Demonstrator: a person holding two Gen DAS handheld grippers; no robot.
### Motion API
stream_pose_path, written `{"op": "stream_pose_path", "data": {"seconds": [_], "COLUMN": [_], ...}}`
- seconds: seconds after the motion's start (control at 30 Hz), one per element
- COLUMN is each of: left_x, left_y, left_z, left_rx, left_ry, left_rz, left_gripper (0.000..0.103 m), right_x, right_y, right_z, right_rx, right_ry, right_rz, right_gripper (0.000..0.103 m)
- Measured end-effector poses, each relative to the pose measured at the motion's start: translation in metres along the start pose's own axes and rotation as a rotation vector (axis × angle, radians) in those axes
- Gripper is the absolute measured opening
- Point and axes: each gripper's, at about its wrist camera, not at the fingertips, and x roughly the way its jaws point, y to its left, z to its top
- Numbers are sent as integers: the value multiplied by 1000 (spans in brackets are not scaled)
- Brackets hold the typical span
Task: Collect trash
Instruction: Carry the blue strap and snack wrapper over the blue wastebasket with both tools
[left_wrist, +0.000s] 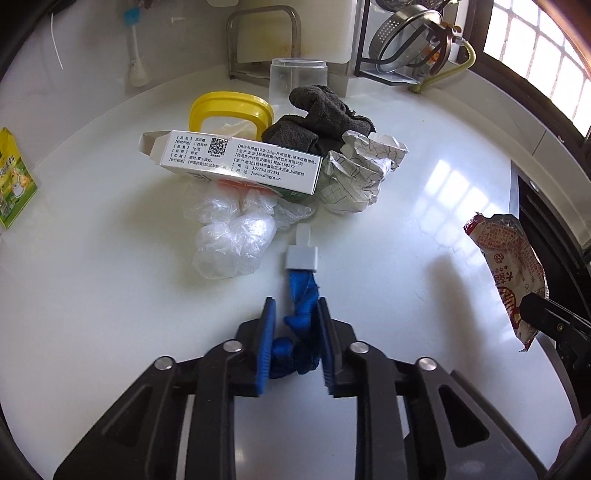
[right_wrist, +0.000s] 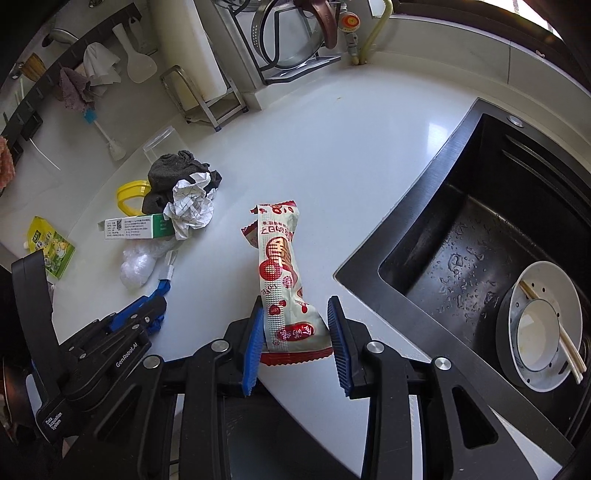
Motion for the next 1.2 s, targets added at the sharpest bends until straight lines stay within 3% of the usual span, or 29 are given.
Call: {"op": "stream_pose_path", "data": {"seconds": [0.3, 0.6, 0.83, 1.2], "left_x": [-56, -126, -169, -193], "left_y": [1, 8, 0, -32], "left_z": [-11, -37, -80, -147], "left_rx": [-7, -94, -191, -270], "left_ry": [-24, -64, -63, -20], "left_rz": [-9, 57, 90, 148], "left_gripper": [14, 14, 14, 14], "right_x": [-32, -80, -109, -128], "right_y": [-3, -1, -3, -15], "right_z": [-20, -41, -71, -124], "right_rx": [-21, -96, -201, -328], "right_ry": [19, 35, 88, 175], "right_rz": [27, 101, 160, 237], "right_gripper": [32, 32, 32, 32]}}
